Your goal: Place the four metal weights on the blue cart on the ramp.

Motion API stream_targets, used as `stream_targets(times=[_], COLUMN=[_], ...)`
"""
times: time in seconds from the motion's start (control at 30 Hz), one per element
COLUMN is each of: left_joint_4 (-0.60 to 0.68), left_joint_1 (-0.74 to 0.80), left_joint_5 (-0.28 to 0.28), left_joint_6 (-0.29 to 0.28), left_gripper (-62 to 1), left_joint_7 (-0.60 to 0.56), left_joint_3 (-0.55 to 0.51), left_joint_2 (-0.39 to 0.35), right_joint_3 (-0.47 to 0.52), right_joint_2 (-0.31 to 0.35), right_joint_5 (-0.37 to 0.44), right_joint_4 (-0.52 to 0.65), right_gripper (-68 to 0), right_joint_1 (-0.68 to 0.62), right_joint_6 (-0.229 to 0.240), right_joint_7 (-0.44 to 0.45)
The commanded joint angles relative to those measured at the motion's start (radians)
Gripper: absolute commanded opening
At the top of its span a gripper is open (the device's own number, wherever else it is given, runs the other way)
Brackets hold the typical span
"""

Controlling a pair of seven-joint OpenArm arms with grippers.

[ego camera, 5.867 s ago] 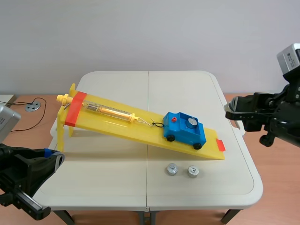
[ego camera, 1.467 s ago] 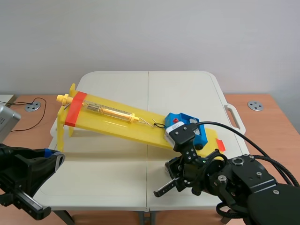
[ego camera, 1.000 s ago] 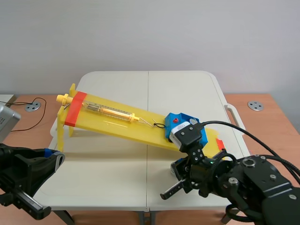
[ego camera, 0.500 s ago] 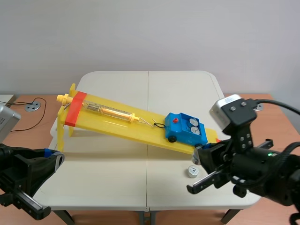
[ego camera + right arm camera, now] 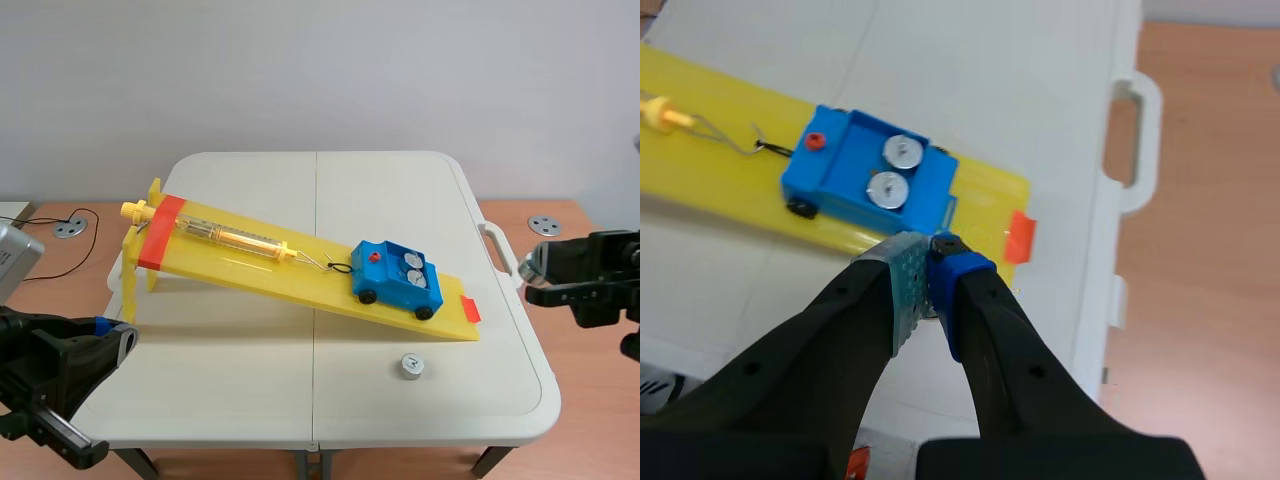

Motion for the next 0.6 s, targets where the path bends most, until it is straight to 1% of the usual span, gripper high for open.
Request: stream_targets(times=[0.0,0.13,0.3,0.57], left_joint_4=[0.067,0.067,0.067,0.067], left_joint_1=[-0.008,-0.008,-0.008,-0.008], left_joint_5=[-0.074,-0.074,-0.074,-0.074], left_joint_6=[-0.025,-0.025,-0.025,-0.025], left_gripper=[-57.3,-57.3,-57.3,-57.3], left_joint_7=[-0.100,-0.100,-0.100,-0.100], left_joint_3=[-0.014,-0.014,-0.014,-0.014], left_joint_2=[0.025,0.025,0.025,0.025], right_joint_3=[-0.025,-0.027,-0.063,-0.153], right_joint_2=[0.007,-0.026,-0.051,-0.116], right_joint_5=[0.064,0.064,0.056,-0.024], right_joint_4=[0.046,-0.043,-0.173,-0.339], right_gripper=[-66.9,-66.9,-66.9,-66.9], right_joint_1=[0.118,0.208,0.315,0.480], right_joint_6=[0.004,0.004,0.005,0.008], right_joint_7=[0.132,0.135,0.155,0.185])
